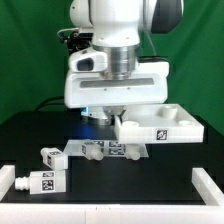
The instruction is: Assemble one leg
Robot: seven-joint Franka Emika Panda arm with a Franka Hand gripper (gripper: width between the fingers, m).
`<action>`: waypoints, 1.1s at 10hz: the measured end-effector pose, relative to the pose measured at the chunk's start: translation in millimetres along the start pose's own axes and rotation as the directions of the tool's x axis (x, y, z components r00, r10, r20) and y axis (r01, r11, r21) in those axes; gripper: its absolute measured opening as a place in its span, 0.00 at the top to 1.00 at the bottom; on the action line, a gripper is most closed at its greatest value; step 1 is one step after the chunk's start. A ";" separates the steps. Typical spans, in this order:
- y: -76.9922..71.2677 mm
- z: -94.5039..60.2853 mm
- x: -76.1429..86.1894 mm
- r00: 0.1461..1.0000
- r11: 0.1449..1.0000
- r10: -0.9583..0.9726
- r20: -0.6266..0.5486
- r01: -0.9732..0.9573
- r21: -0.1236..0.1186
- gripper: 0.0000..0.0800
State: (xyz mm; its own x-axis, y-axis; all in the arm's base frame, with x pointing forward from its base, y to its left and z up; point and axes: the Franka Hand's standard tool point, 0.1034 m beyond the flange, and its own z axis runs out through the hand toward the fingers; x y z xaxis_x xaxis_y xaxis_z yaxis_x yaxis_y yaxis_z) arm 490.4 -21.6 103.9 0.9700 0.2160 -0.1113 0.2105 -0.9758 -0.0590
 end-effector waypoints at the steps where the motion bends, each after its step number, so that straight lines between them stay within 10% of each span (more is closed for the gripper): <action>1: -2.8 -3.7 -3.8 0.998 0.998 0.055 0.036 -0.055 0.014 0.93; 5: -2.0 2.9 -3.5 0.998 0.998 0.056 0.040 -0.056 0.010 0.93; 9: 38.2 37.2 61.6 0.990 0.993 0.114 0.088 -0.112 -0.022 0.93; 11: 43.5 44.6 60.5 0.991 0.995 0.101 0.089 -0.099 -0.026 0.93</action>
Offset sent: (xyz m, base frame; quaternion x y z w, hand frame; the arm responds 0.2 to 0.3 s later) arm 0.0000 0.0000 0.0000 0.0000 0.0000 0.0000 1.0000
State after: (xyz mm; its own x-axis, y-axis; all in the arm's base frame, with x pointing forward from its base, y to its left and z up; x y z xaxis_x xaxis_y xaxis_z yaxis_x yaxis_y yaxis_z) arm 552.9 -49.4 50.3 0.9716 0.1189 -0.2047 0.1168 -0.9929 -0.0223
